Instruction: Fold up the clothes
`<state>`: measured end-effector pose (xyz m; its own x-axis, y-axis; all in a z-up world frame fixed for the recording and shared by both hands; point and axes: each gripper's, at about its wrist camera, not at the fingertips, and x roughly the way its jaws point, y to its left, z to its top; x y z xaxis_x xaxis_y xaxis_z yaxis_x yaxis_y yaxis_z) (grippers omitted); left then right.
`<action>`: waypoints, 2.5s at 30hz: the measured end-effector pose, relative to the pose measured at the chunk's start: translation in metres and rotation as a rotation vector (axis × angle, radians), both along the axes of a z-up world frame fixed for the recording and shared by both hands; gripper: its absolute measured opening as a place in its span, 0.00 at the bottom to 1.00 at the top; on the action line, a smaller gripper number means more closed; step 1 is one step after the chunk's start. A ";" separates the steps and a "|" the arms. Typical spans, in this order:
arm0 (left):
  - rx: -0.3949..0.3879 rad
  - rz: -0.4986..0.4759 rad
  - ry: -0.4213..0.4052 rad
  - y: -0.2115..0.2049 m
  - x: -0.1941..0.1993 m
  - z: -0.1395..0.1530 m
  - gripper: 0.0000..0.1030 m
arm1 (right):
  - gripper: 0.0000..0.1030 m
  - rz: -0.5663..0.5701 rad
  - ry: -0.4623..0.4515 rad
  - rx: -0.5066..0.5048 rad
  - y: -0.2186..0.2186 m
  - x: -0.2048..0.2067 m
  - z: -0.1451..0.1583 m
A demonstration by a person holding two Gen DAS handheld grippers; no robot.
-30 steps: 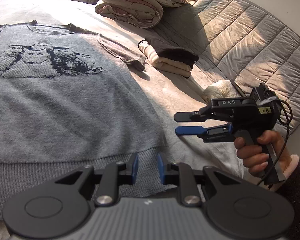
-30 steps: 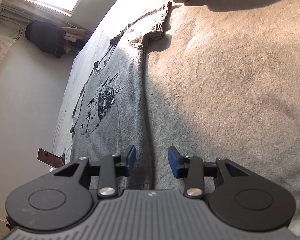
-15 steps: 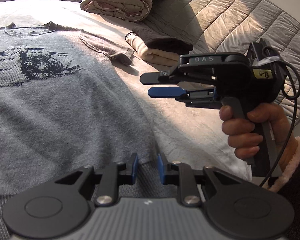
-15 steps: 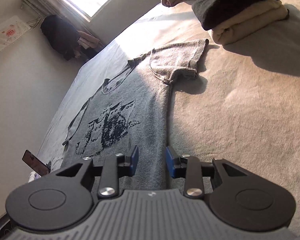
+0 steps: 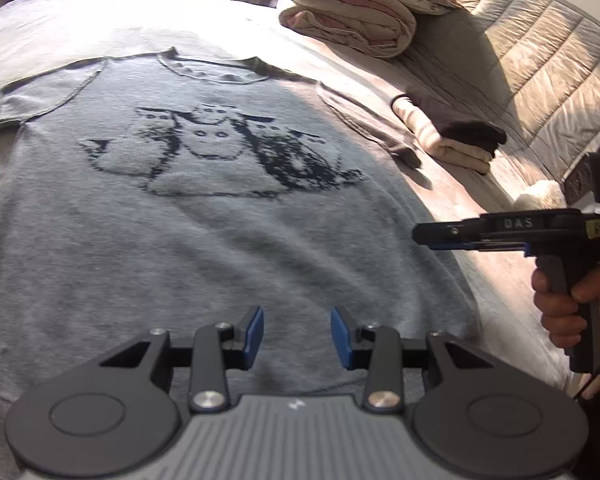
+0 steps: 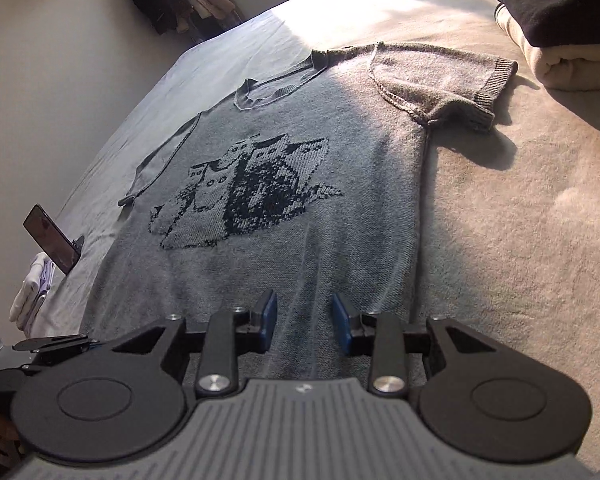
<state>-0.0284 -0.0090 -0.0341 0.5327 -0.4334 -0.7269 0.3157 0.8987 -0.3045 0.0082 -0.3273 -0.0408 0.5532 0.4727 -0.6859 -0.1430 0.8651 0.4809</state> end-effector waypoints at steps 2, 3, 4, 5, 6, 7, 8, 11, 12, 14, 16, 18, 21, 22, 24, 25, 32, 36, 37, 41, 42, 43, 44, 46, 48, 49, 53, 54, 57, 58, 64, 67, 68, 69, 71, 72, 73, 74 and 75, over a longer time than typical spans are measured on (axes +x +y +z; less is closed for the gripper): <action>0.022 0.064 -0.004 0.026 0.009 0.004 0.40 | 0.35 -0.004 -0.004 0.000 0.008 0.004 0.004; 0.033 0.096 -0.006 0.039 0.013 0.006 0.41 | 0.35 -0.006 0.001 0.008 0.011 0.006 0.005; 0.038 0.121 -0.015 0.051 0.016 0.007 0.44 | 0.35 -0.006 0.008 0.022 0.016 0.009 0.007; 0.039 0.145 -0.024 0.063 0.018 0.008 0.46 | 0.35 -0.004 0.011 0.029 0.020 0.011 0.008; 0.034 0.169 -0.035 0.074 0.020 0.009 0.47 | 0.35 -0.002 0.007 0.030 0.027 0.013 0.010; 0.024 0.190 -0.045 0.084 0.020 0.009 0.48 | 0.35 0.000 0.004 0.030 0.033 0.015 0.012; -0.005 0.226 -0.051 0.096 0.020 0.008 0.52 | 0.35 0.001 -0.003 0.025 0.040 0.016 0.013; -0.105 0.342 -0.056 0.133 0.020 0.000 0.58 | 0.36 -0.059 -0.016 0.025 0.059 0.012 0.016; -0.142 0.382 -0.046 0.144 0.020 -0.004 0.58 | 0.36 -0.070 -0.014 0.036 0.069 0.012 0.017; -0.178 0.395 -0.030 0.162 0.021 -0.011 0.53 | 0.36 -0.051 -0.025 0.024 0.093 0.012 0.021; -0.210 0.402 -0.014 0.179 0.021 -0.018 0.34 | 0.36 -0.019 -0.049 -0.005 0.122 0.013 0.025; -0.242 0.397 0.020 0.195 0.022 -0.027 0.22 | 0.36 0.011 -0.073 -0.014 0.152 0.014 0.028; -0.326 0.383 0.058 0.211 0.024 -0.040 0.09 | 0.36 0.067 -0.087 0.013 0.198 0.020 0.027; -0.358 0.374 0.073 0.215 0.024 -0.044 0.07 | 0.36 0.089 -0.089 0.022 0.214 0.022 0.026; -0.420 0.334 0.092 0.217 0.024 -0.051 0.03 | 0.36 0.130 -0.088 0.037 0.243 0.029 0.023; -0.436 0.319 0.095 0.217 0.023 -0.054 0.03 | 0.36 0.148 -0.084 0.043 0.257 0.033 0.021; -0.484 0.248 0.083 0.223 0.018 -0.062 0.03 | 0.36 0.200 -0.057 0.038 0.315 0.050 0.010; -0.492 0.235 0.085 0.221 0.019 -0.063 0.03 | 0.36 0.208 -0.032 0.014 0.326 0.047 0.001; -0.491 0.233 0.086 0.221 0.019 -0.063 0.03 | 0.36 0.205 -0.034 0.000 0.327 0.046 -0.001; -0.471 0.224 0.097 0.218 0.022 -0.062 0.03 | 0.36 0.196 -0.049 -0.070 0.329 0.041 -0.005; -0.468 0.225 0.098 0.217 0.022 -0.062 0.03 | 0.36 0.205 -0.046 -0.078 0.330 0.039 -0.006; -0.466 0.226 0.097 0.216 0.022 -0.061 0.03 | 0.36 0.209 -0.041 -0.077 0.330 0.038 -0.007; -0.464 0.222 0.093 0.216 0.021 -0.061 0.03 | 0.36 0.205 -0.042 -0.075 0.330 0.036 -0.007; -0.460 0.213 0.084 0.215 0.021 -0.060 0.03 | 0.36 0.218 -0.064 -0.060 0.330 0.032 -0.002; -0.450 0.203 0.076 0.214 0.019 -0.059 0.03 | 0.36 0.246 -0.067 -0.049 0.334 0.031 0.002; -0.446 0.198 0.075 0.213 0.019 -0.059 0.03 | 0.36 0.255 -0.063 -0.049 0.336 0.032 0.002; -0.443 0.184 0.072 0.213 0.018 -0.058 0.03 | 0.36 0.260 -0.047 -0.089 0.342 0.036 -0.005; -0.443 0.181 0.072 0.212 0.017 -0.058 0.03 | 0.36 0.254 -0.040 -0.094 0.341 0.036 -0.008; -0.438 0.169 0.072 0.210 0.017 -0.057 0.03 | 0.36 0.233 -0.025 -0.102 0.338 0.037 -0.014; -0.436 0.164 0.073 0.209 0.016 -0.058 0.03 | 0.36 0.237 -0.028 -0.109 0.338 0.037 -0.014; -0.417 0.132 0.076 0.203 0.017 -0.057 0.03 | 0.35 0.274 -0.087 -0.206 0.347 0.029 -0.017; -0.399 0.116 0.068 0.199 0.016 -0.056 0.03 | 0.28 0.283 -0.108 -0.249 0.350 0.028 -0.018; -0.394 0.113 0.066 0.199 0.015 -0.056 0.03 | 0.27 0.289 -0.113 -0.262 0.350 0.028 -0.019; -0.393 0.110 0.065 0.199 0.015 -0.055 0.03 | 0.26 0.296 -0.116 -0.267 0.349 0.028 -0.019; -0.394 0.107 0.066 0.200 0.015 -0.055 0.04 | 0.18 0.296 -0.121 -0.284 0.349 0.028 -0.021; -0.400 0.110 0.070 0.201 0.015 -0.055 0.04 | 0.16 0.291 -0.121 -0.283 0.348 0.028 -0.021; -0.405 0.116 0.073 0.202 0.016 -0.056 0.06 | 0.13 0.282 -0.120 -0.277 0.346 0.028 -0.021; -0.409 0.122 0.076 0.204 0.016 -0.056 0.11 | 0.05 0.272 -0.118 -0.274 0.344 0.029 -0.022; -0.412 0.137 0.075 0.205 0.016 -0.056 0.15 | 0.04 0.258 -0.110 -0.253 0.340 0.031 -0.022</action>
